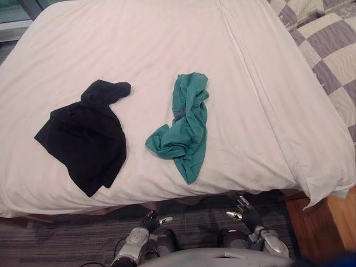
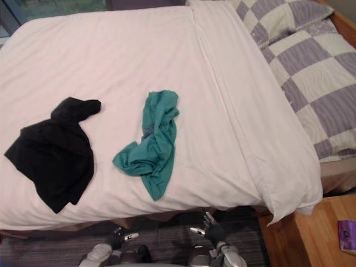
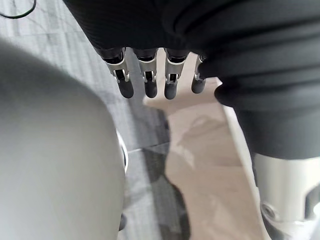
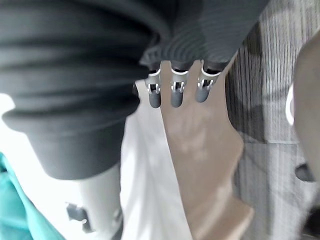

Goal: Tidy the bed and pick cloth on bed and put in laundry

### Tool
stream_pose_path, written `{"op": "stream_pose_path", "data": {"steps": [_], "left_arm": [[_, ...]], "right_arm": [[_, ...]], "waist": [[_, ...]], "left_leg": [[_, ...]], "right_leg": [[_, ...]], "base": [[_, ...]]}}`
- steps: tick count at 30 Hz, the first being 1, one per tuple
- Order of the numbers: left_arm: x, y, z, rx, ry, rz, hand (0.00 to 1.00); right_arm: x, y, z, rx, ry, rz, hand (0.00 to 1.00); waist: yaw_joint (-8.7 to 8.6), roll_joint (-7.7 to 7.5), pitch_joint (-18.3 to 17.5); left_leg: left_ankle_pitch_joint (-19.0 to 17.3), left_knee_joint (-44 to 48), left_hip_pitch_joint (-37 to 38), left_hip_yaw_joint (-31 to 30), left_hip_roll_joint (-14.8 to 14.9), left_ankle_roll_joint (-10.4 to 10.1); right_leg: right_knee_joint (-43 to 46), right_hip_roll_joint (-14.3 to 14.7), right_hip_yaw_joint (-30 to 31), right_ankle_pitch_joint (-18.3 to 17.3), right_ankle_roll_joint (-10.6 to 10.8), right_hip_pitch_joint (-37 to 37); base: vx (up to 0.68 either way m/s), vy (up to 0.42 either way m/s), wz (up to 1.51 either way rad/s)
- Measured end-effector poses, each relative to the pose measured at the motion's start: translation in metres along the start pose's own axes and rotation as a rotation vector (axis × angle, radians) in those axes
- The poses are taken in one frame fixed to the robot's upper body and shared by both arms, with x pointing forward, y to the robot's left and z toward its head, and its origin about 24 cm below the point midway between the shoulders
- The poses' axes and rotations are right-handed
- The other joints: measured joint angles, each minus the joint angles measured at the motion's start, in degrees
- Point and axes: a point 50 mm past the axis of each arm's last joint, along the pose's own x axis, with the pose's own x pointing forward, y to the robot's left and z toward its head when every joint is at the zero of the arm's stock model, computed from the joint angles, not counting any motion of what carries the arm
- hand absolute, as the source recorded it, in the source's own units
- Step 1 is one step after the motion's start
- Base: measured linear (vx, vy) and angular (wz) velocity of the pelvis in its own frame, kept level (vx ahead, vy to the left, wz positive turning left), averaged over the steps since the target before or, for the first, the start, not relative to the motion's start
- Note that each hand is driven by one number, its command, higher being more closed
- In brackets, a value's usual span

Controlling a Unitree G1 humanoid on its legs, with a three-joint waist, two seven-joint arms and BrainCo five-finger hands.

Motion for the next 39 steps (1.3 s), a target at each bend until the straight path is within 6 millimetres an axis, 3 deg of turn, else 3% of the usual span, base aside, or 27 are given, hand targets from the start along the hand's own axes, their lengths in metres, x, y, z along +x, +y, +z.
{"op": "stream_pose_path", "data": {"steps": [2,5,6,7,9,11,12,13,15,16,17,18,19,20,21,23,24,27,31,34,36,38,39], "left_arm": [[0.0,-0.002,0.002,-0.013,-0.018,-0.012,0.0],[0.0,0.001,0.003,-0.017,-0.029,-0.028,0.0],[0.0,0.0,0.003,-0.031,-0.036,-0.045,0.0],[-0.001,-0.002,0.0,-0.053,-0.026,-0.051,0.0],[-0.002,-0.001,-0.005,-0.109,-0.015,-0.05,0.0],[-0.003,-0.004,-0.004,-0.206,-0.02,-0.072,0.0],[-0.003,-0.004,-0.004,-0.236,-0.023,-0.07,0.0],[-0.003,-0.004,-0.005,-0.275,-0.024,-0.069,0.0],[-0.003,-0.007,-0.009,-0.285,-0.012,-0.07,0.0],[-0.003,-0.008,-0.011,-0.278,-0.011,-0.068,0.0],[-0.003,-0.004,-0.013,-0.255,-0.011,-0.05,0.0],[-0.002,0.007,-0.01,-0.237,-0.026,-0.006,0.0],[-0.004,0.014,-0.015,-0.265,-0.024,0.03,0.0],[-0.007,0.027,-0.021,-0.286,-0.022,0.079,0.0],[-0.008,0.034,-0.023,-0.282,-0.021,0.098,0.0],[-0.009,0.034,-0.026,-0.276,-0.015,0.1,0.0],[-0.007,0.027,-0.022,-0.279,-0.023,0.087,0.0],[-0.004,0.009,-0.012,-0.302,-0.046,0.077,0.0],[-0.004,0.009,-0.016,-0.348,-0.021,0.12,0.0],[-0.009,0.013,-0.036,-0.496,0.062,0.2,0.0],[-0.012,0.02,-0.049,-0.6,0.117,0.273,0.0],[-0.017,0.033,-0.061,-0.804,0.163,0.402,0.0],[-0.022,0.046,-0.07,-0.988,0.19,0.505,0.0]], "right_arm": [[0.004,-0.008,0.009,-0.051,-0.001,-0.018,0.0],[0.01,-0.01,0.017,-0.069,-0.006,-0.034,0.0],[0.011,-0.011,0.019,-0.079,-0.002,-0.036,0.0],[0.013,-0.016,0.025,-0.105,-0.005,-0.038,0.0],[0.012,-0.025,0.03,-0.138,-0.007,-0.052,0.0],[0.005,-0.047,0.032,-0.202,0.02,-0.094,0.0],[0.004,-0.051,0.03,-0.217,0.036,-0.101,0.0],[0.0,-0.058,0.025,-0.236,0.072,-0.119,0.0],[-0.005,-0.064,0.02,-0.197,0.08,-0.178,0.0],[-0.007,-0.064,0.016,-0.165,0.084,-0.198,0.0],[-0.011,-0.064,0.006,-0.07,0.093,-0.24,0.0],[-0.007,-0.051,-0.002,0.016,0.098,-0.234,0.0],[-0.005,-0.043,-0.005,0.046,0.095,-0.206,0.0],[-0.003,-0.032,-0.006,0.043,0.09,-0.153,0.0],[-0.001,-0.026,-0.005,0.047,0.067,-0.123,0.0],[-0.002,-0.022,-0.003,0.053,0.024,-0.099,0.0],[-0.004,-0.022,-0.003,0.07,0.01,-0.099,0.0],[-0.009,-0.022,-0.01,0.164,0.006,-0.134,0.0],[-0.01,-0.019,-0.016,0.256,0.025,-0.19,0.0],[-0.016,-0.027,-0.026,0.309,0.063,-0.287,0.0],[-0.031,-0.04,-0.038,0.379,0.077,-0.413,0.0],[-0.056,-0.057,-0.057,0.455,0.101,-0.584,0.0],[-0.075,-0.068,-0.068,0.492,0.109,-0.695,0.0]], "waist": [[-0.23,2.0,1.07],[-0.76,1.05,1.53],[-0.87,1.68,1.37],[-1.83,1.6,1.44],[-2.77,1.09,1.69],[-3.97,0.46,1.87],[-3.92,0.5,1.85],[-3.51,1.03,1.77],[-3.79,4.26,1.81],[-3.69,4.71,1.76],[-2.36,5.32,1.42],[-1.33,2.06,2.04],[-0.58,1.59,1.39],[0.22,1.35,0.76],[0.26,1.38,0.61],[0.28,0.89,0.09],[0.21,0.63,-0.1],[-0.21,2.06,-0.92],[-0.16,0.99,-2.21],[-0.08,0.29,-2.71],[-0.13,0.41,-2.75],[-0.09,0.49,-2.83],[-0.36,0.53,-3.01]], "left_leg": [[-1.28,7.63,-2.85,0.31,1.91,0.21],[-3.45,8.82,-3.83,0.32,0.72,1.2],[-5.33,9.37,-3.47,-0.47,2.67,1.96],[-5.84,8.27,-2.4,-2.3,5.32,1.34],[-4.92,4.33,-0.08,-5.51,7.36,0.1],[-1.7,-0.84,1.0,-12.25,9.5,-1.47],[-1.56,-0.97,1.07,-13.27,10.24,-1.49],[-1.58,-1.1,1.19,-14.21,11.57,-1.5],[-1.18,-4.19,0.77,-15.29,12.7,-5.5],[-0.17,-5.86,1.01,-15.73,12.32,-6.25],[-0.87,-7.92,2.75,-14.22,11.72,-9.81],[-0.82,-7.44,3.07,-13.03,8.68,-9.46],[-0.55,-8.82,3.17,-11.39,8.52,-9.32],[0.9,-11.46,3.65,-10.32,9.17,-8.18],[2.21,-14.28,4.48,-9.8,9.37,-7.57],[3.89,-17.76,5.18,-8.02,7.58,-5.77],[4.36,-18.71,5.16,-6.97,5.11,-4.79],[4.89,-19.22,5.85,-4.83,3.13,-3.44],[5.42,-22.24,8.85,-1.58,3.64,-3.35],[6.8,-25.62,11.5,2.18,3.85,-3.58],[7.32,-26.89,13.0,3.93,3.71,-3.61],[7.34,-27.62,14.73,4.9,3.61,-3.64],[7.49,-28.46,15.77,4.83,3.53,-3.67]], "right_leg": [[6.75,-0.75,1.77,-2.88,0.07,-3.33],[14.7,-3.95,4.62,-6.55,-1.07,-9.67],[16.93,-3.94,5.45,-7.02,-1.8,-11.29],[19.48,-4.72,6.51,-7.8,-1.95,-12.8],[21.9,-6.88,7.89,-8.53,-1.3,-14.22],[23.48,-11.89,10.09,-9.4,2.6,-14.87],[23.59,-12.61,10.54,-9.33,3.79,-14.87],[23.57,-13.64,10.61,-8.84,5.87,-14.52],[19.17,-14.49,8.06,-5.71,9.84,-10.25],[17.51,-14.56,7.12,-4.61,10.08,-8.9],[14.99,-14.76,5.58,-1.74,9.97,-6.79],[14.21,-17.15,5.22,1.39,6.87,-6.59],[12.48,-16.53,3.84,3.71,3.47,-7.08],[11.41,-11.84,0.91,3.97,5.26,-7.03],[11.17,-7.54,-1.95,3.73,5.74,-6.36],[10.5,-2.42,-6.01,0.5,4.49,-6.21],[7.8,-1.56,-6.66,-1.17,1.9,-5.66],[3.17,-2.47,-5.48,2.18,2.64,-3.93],[-0.19,-0.99,-3.26,4.18,2.76,-2.91],[-2.61,0.74,0.21,6.54,2.38,-3.48],[-4.19,1.28,1.6,7.76,2.4,-2.99],[-5.55,1.68,2.46,8.53,2.5,-1.46],[-6.32,1.86,2.44,8.79,2.62,-0.37]], "base": [[-0.09,0.113,-0.42],[-0.11,0.113,-0.33],[-0.03,0.02,-0.23],[0.0,0.041,-0.15],[-0.01,0.121,0.08],[-0.04,0.251,0.34],[-0.03,0.344,0.18],[-0.01,0.415,0.08],[0.04,0.604,0.3],[0.09,0.76,0.32],[0.07,0.78,0.19],[0.04,0.727,0.07],[0.06,0.633,-0.1],[0.07,0.433,-0.14],[0.1,0.391,-0.11],[0.08,0.271,-0.15],[0.06,0.253,-0.17],[0.0,0.226,-0.13],[-0.01,0.061,-0.33],[0.0,0.02,-0.63],[0.01,0.034,-0.49],[-0.01,0.031,-0.22],[-0.02,0.024,-0.09]]}}
